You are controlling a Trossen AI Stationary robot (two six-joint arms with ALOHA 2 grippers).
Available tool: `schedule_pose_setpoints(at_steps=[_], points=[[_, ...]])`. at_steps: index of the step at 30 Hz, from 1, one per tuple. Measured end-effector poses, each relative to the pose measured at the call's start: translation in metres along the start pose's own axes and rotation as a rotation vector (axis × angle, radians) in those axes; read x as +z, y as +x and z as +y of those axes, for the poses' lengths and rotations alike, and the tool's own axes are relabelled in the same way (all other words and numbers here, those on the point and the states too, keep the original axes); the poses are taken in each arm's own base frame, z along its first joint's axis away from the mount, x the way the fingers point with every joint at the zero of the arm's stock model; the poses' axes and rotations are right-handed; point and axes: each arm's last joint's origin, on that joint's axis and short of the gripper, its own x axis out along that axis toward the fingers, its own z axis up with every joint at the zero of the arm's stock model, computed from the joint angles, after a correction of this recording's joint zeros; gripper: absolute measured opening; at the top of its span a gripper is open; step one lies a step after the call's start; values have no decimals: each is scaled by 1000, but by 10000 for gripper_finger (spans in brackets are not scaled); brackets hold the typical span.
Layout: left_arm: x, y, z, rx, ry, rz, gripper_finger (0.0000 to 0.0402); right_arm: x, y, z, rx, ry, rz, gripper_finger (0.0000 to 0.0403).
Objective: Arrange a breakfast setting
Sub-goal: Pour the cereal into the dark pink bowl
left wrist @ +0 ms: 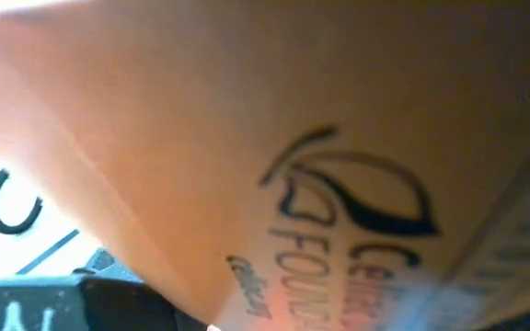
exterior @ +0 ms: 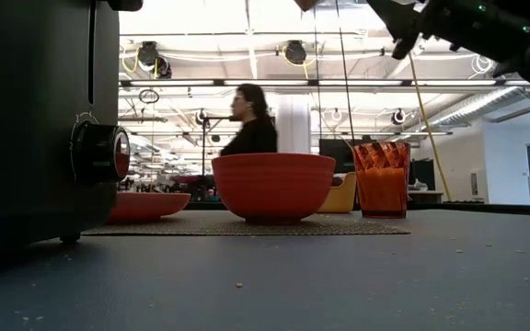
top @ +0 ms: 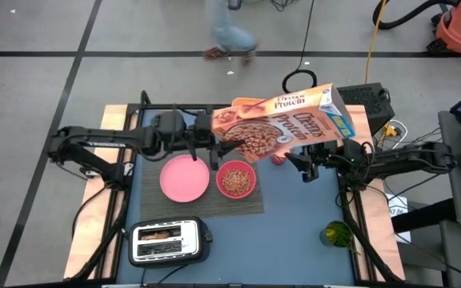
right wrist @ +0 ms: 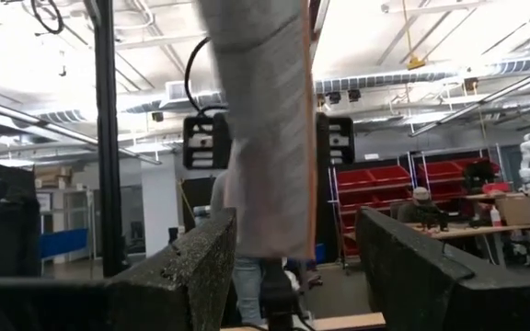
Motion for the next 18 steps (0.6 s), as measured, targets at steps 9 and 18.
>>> schedule_pose_setpoints(at_steps=[9,18], points=[[-4,3,0,-4,-3,16,243,6,17,1,54,-3,-11,215],[-6,2,0,-3,-4,46,243,12,23,2,62,-18,-58,215]])
